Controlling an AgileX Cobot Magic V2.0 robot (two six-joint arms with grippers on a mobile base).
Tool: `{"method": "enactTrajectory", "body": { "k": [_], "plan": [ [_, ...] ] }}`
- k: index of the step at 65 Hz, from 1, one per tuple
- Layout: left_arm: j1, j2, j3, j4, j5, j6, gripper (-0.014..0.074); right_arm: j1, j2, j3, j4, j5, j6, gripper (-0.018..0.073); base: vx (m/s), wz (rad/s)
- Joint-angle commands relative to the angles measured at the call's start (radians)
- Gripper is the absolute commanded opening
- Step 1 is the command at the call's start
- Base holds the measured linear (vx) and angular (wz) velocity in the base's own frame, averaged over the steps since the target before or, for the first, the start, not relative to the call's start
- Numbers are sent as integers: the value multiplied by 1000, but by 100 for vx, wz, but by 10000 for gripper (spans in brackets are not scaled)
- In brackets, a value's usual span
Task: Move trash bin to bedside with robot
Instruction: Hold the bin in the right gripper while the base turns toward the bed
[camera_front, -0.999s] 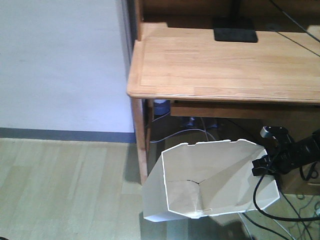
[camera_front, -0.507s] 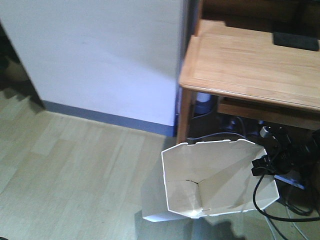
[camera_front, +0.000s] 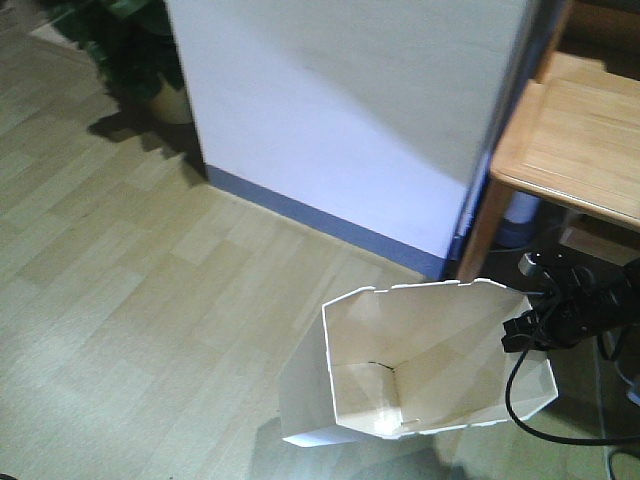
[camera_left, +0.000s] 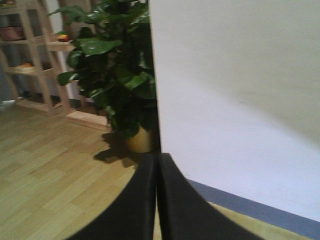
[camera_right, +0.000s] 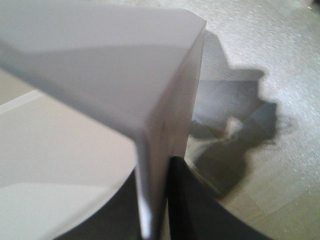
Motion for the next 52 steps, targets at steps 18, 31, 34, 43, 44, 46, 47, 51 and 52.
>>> {"method": "enactTrajectory", "body": {
  "k": [18,31,34,43,44,46,47,51,52],
  "plan": [
    [-5,-5,-24,-2,-73,-4,-6,0,-75,-9,65,208,7,-5,-1,49],
    [-5,-5,-24,-2,-73,-4,-6,0,-75,-9,65,208,7,-5,4,50],
    [-5,-5,-24,-2,-73,-4,-6,0,-75,-9,65,208,7,-5,5,47],
    [-5,-5,-24,-2,-73,-4,-6,0,-75,-9,65,208,7,-5,7,45],
    [-5,-5,-24,-2,-73,-4,-6,0,-75,-9,65,208,7,-5,8,44],
    [-5,-5,-24,-2,-73,-4,-6,0,-75,-9,65,208,7,-5,8,44],
    [-5,-5,-24,-2,-73,-4,-6,0,-75,-9,65,208,7,-5,9,45],
    [-5,-5,-24,-2,-73,-4,-6,0,-75,-9,65,208,7,-5,9,45],
    [-5,-5,-24,-2,-73,-4,-6,0,-75,-9,65,208,7,-5,10,46]
  ]
}}
